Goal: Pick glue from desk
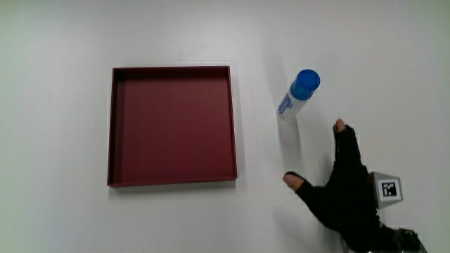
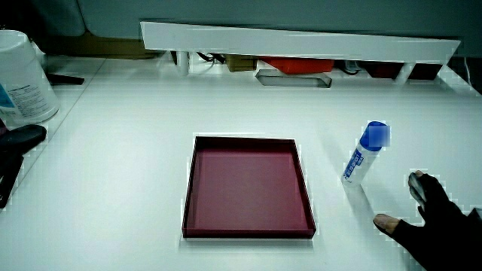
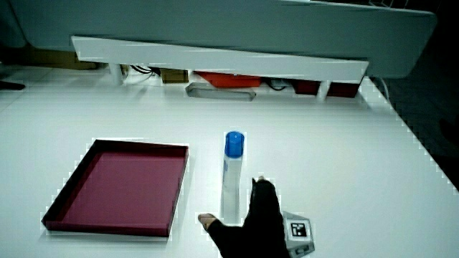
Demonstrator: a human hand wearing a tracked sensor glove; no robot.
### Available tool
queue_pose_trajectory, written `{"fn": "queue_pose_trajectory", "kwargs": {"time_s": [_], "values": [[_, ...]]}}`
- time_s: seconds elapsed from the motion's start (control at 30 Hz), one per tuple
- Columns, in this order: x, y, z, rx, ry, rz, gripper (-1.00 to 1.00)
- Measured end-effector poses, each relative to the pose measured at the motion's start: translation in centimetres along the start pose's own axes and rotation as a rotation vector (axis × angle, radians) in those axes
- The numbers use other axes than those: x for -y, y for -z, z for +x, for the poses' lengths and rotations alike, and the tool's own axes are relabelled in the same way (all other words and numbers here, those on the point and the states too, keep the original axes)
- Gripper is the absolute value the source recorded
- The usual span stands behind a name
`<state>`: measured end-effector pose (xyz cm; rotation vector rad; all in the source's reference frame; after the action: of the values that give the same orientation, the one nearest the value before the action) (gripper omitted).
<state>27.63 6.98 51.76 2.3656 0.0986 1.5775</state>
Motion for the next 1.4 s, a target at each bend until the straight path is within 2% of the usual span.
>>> {"fn": "queue_pose_trajectory", "kwargs": {"time_s": [0.03, 0.1, 0.2, 0.23, 0.27, 0.3, 0.37, 0.43, 0.47, 0.53, 0.6, 0.7, 0.8, 0.9, 1.27, 1.3, 1.4], "values": [[-0.5, -0.2, 0.7, 0.037, 0.038, -0.006, 0.00], [-1.4, 0.0, -1.0, -0.049, 0.011, -0.017, 0.00], [-2.7, -0.2, -0.4, -0.009, 0.079, -0.026, 0.00], [-3.1, -0.1, -1.2, -0.042, 0.078, -0.028, 0.00], [-3.6, -0.1, -1.0, -0.015, 0.081, -0.028, 0.00], [-3.9, 0.0, -1.4, -0.034, 0.092, -0.038, 0.00], [-4.8, 0.2, -1.6, -0.063, 0.077, -0.049, 0.00], [-5.5, 0.5, -1.7, -0.062, 0.104, -0.057, 0.00], [-5.9, 0.7, -2.1, -0.088, 0.081, -0.062, 0.00], [-6.6, 0.8, -2.0, -0.084, 0.118, -0.068, 0.00], [-7.3, 1.0, -1.8, -0.090, 0.093, -0.066, 0.00], [-8.1, 1.3, -2.3, -0.130, 0.077, -0.073, 0.00], [-8.7, 1.4, -2.3, -0.148, 0.079, -0.092, 0.00], [-9.0, 1.5, -2.2, -0.169, 0.053, -0.108, 0.13], [-9.2, 1.0, -1.5, -0.240, -0.001, -0.025, 0.61], [-9.3, 1.0, -1.6, -0.249, -0.019, -0.017, 0.65], [-9.4, 0.9, -1.3, -0.235, -0.027, 0.006, 0.78]]}}
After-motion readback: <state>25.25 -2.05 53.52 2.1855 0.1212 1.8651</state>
